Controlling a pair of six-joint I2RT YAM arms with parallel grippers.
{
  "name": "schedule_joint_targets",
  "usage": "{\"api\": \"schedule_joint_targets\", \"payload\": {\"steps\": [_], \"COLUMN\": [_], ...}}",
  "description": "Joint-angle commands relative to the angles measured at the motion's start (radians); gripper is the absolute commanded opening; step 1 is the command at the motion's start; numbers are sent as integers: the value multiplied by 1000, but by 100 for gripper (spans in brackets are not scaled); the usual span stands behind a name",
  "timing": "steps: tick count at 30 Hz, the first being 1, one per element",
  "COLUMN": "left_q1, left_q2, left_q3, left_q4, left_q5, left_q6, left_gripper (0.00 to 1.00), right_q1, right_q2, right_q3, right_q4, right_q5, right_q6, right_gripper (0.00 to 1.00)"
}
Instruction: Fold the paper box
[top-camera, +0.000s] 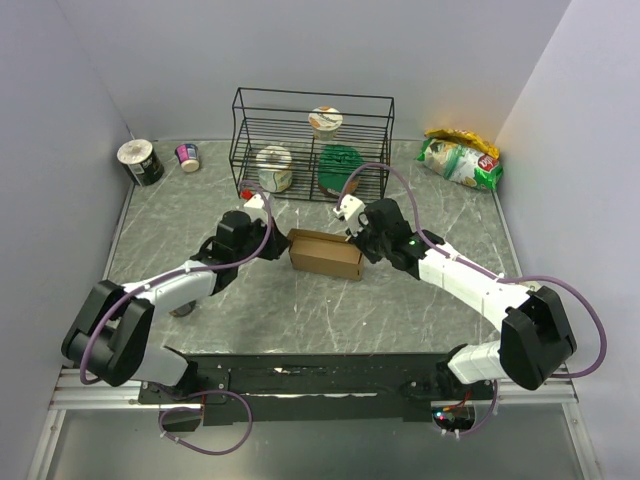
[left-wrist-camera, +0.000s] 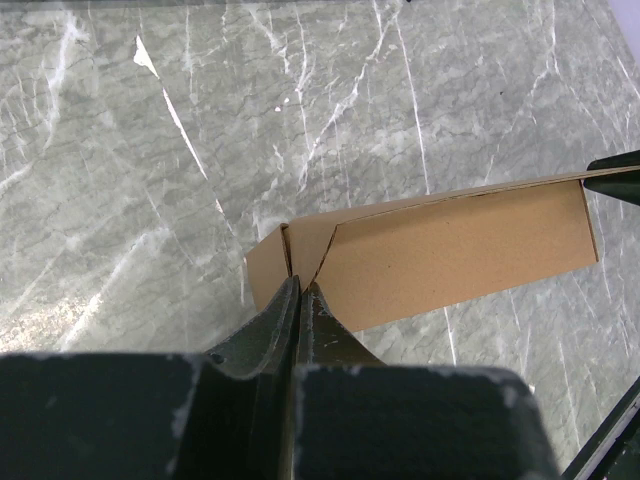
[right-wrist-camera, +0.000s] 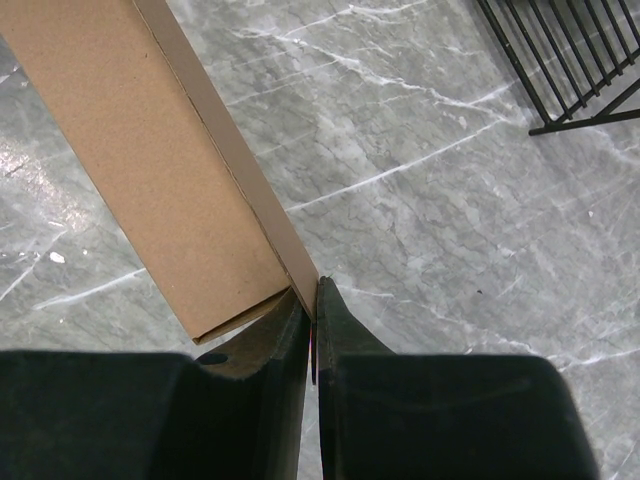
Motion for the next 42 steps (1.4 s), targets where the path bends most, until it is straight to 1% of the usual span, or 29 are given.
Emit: {"api": "schedule_joint_targets", "payload": {"steps": [1,6,13,18,23,27,35,37,38,39,40,42], "left_q1": [-2,-17,-57,-81,-118,-140,-144,-144,-144,-144,-144,-146], "left_q2": [-27,-23,-1,-7,25,45,48,48,48,48,46,43], "left_q3": [-29,-89,-117,-154,-147,-150,-134,-132,-135,-137,-137,-138], "left_q4": [-47,17,10,66,46,34,-38,-53,-55,-52,-49,-43], "left_q5": [-11,5,-46,-23,-69,-109,-202,-202,-202,-201,-201,-201], "left_q6": [8,-12,-7,-67,-70,-79,-107,-105,-105,-104,-102,-99], "left_gripper": [5,4,4,4,4,3,1,1,1,1,1,1], "right_q1": [6,7,7,7,9,9,9,9,9,9,7,7], "right_q2": [-33,-16,-26,-23,-37,-40,-42,-42,-46,-51,-56,-75], "right_q3": [-5,12,-17,-26,-35,-23,-25,-17,-16,-6,1,18], "right_q4": [24,3,18,18,35,15,0,-11,-16,-25,-45,-65], "right_q5": [9,40,72,106,111,108,115,121,125,128,128,131], "right_q6": [11,45,82,108,131,155,197,215,223,231,250,273], "right_gripper": [13,13,13,13,13,13,13,16,20,23,30,35]}}
